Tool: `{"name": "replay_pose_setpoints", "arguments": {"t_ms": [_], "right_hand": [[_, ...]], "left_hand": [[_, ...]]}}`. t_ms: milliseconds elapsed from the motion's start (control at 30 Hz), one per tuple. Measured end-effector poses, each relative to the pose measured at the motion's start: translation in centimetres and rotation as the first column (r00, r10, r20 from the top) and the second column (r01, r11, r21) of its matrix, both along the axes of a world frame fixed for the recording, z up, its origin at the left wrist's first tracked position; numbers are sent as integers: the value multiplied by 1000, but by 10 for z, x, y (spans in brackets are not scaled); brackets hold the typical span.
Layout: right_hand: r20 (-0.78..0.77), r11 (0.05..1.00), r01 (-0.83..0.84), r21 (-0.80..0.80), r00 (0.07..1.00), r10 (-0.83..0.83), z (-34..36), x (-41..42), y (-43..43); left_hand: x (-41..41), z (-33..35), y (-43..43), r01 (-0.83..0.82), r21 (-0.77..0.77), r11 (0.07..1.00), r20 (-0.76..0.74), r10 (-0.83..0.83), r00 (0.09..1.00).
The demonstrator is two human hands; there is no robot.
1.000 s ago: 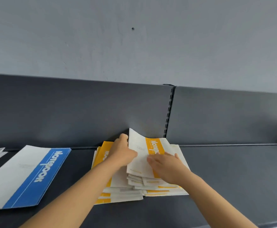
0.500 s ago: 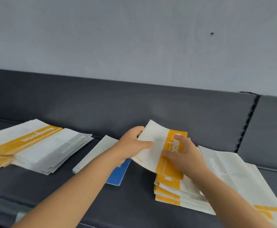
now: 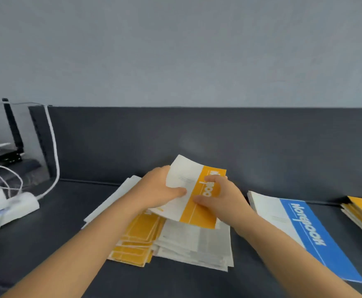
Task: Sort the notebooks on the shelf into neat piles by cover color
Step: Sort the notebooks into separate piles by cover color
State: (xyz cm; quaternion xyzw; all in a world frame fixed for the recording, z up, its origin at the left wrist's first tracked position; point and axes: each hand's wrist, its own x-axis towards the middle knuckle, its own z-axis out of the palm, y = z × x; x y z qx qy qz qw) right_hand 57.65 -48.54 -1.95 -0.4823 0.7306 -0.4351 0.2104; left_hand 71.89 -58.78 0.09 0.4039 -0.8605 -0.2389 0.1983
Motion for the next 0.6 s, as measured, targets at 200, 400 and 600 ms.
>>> {"name": "replay_pose_setpoints", "arguments": {"t_ms": [200,400,600], "right_hand": [[-202,990,-15,142,978,44,-13,70,-62],[-532,901,-47,431,794,296,-40,88,-83],[-655,910,69,410,716,241,-22,72,-65]], "left_hand": [[63,-14,-67,-88,-114,990,362,124,924],[85,-42,-83,-69,-107,992,643,122,756],[65,-23,-64,10,-284,959,560,157,813]]}}
